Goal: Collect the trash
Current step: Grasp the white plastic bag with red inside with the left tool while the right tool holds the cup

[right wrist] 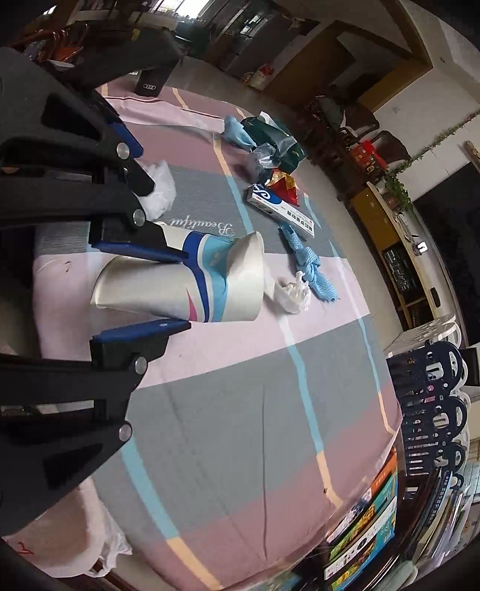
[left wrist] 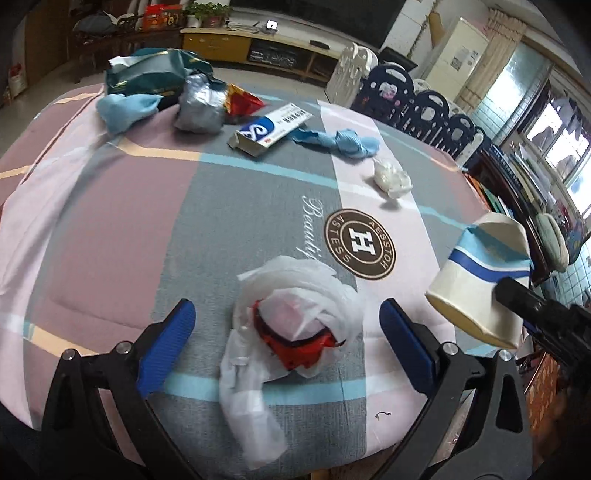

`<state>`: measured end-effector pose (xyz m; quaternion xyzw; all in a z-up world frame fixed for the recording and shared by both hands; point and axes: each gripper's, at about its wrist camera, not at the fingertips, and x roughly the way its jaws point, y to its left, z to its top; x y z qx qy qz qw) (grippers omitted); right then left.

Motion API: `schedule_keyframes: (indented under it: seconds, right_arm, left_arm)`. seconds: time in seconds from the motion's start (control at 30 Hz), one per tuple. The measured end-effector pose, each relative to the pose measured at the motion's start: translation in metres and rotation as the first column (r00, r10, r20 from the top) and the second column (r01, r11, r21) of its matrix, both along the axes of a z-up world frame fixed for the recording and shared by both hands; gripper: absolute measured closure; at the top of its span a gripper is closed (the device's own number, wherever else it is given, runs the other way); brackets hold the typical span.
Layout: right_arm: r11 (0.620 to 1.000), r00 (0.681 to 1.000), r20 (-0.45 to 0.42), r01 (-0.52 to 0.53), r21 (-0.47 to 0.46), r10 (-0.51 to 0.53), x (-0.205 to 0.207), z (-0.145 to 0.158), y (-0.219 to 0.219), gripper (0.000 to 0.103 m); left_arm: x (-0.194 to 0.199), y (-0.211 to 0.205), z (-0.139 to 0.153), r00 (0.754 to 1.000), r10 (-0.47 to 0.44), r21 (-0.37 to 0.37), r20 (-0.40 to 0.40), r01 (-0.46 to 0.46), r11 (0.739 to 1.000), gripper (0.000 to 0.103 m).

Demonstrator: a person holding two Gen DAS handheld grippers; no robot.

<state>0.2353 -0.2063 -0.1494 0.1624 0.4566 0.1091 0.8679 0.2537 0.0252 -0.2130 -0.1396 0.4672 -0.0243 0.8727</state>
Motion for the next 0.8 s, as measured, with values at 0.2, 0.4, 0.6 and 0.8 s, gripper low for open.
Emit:
schedule_keyframes:
  seconds: [0.2, 0.4, 0.6, 0.8]
  right_arm:
    - [1.0, 0.999, -0.03, 0.025, -0.008, -0.025, -0.013, -0.018, 0.006, 0.071]
    - [1.0, 1.0, -0.017, 0.015, -0.007, -0.015, -0.013, -0.008, 0.024, 0.071]
    - [0.999, 0.999, -0.043, -0.015, -0.036, 0.014, -0.021, -0.014, 0.04, 0.071]
    - [0.996, 0.998, -0.032, -0.054, -0.07, 0.052, -0.027, -0.012, 0.056, 0.071]
  left_arm:
    - [-0.003, -0.007, -0.019, 0.996, -0.07, 0.019, -0.047, 0.071, 0.997, 0.05]
    - [-0.015, 0.024, -0.01, 0.997, 0.076, -0.015, 0.015, -0.076, 0.997, 0.066]
    - [-0.033, 0.049, 0.008, 0.972, 0.212, -0.017, 0.102, -0.211, 0.977, 0.066]
    - [-0.056, 0.063, 0.03, 0.94, 0.282, -0.004, 0.191, -0.287, 0.958, 0.066]
